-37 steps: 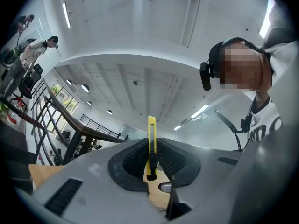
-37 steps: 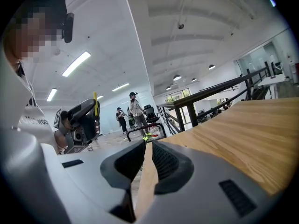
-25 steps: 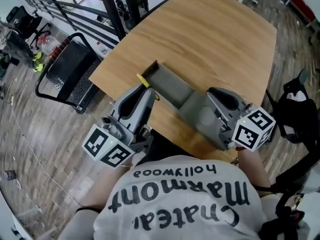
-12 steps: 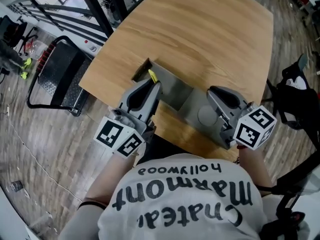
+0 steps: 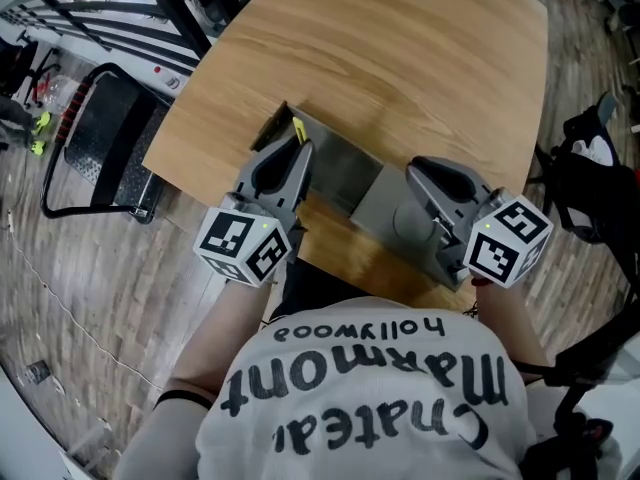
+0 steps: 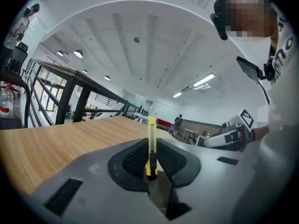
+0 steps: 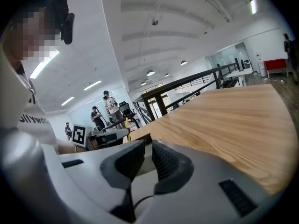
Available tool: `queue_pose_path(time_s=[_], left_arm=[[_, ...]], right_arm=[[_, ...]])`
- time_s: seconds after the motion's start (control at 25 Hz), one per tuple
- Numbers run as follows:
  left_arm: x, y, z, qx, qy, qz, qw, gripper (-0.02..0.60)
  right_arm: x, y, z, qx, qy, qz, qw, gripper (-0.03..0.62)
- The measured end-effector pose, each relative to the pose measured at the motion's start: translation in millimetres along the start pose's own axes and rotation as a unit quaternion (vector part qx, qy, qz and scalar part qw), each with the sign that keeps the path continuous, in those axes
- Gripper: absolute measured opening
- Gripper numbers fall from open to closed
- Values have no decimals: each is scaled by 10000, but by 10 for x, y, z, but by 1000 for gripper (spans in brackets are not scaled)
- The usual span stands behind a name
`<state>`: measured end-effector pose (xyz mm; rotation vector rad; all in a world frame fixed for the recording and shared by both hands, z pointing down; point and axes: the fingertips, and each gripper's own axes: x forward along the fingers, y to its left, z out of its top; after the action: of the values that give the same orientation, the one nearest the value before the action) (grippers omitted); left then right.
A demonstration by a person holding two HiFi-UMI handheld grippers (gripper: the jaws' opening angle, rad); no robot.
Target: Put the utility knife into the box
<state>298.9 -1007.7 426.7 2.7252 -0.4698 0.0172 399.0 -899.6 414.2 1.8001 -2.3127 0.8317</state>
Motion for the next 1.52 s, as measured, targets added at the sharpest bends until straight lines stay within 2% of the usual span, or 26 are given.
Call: queue_pose_path(time_s=[0.2, 0.4, 0.84, 1.32, 1.4, 1.52], left_arm=[[93, 173, -169, -6, 240, 234, 9994, 51], [159, 269, -285, 280, 530, 379, 9975, 51], [107, 511, -603, -17, 1048, 856, 9908, 52], [56, 496, -611, -142, 907, 820, 9924, 52], [26, 417, -500, -114, 746, 763, 9942, 52], [-29, 151, -203, -5, 371, 431, 9984, 52]], right_arm=[[14, -5, -3, -15, 21, 19, 10000, 54], [32, 3, -29, -15, 64, 45, 10000, 54], [66, 37, -26, -36, 57, 71, 10000, 54], [95, 96, -52, -135, 86, 177, 9997, 54], [102, 159, 12, -155, -60, 314, 9994, 54], [90, 343, 236, -185, -595, 648, 9960, 54]])
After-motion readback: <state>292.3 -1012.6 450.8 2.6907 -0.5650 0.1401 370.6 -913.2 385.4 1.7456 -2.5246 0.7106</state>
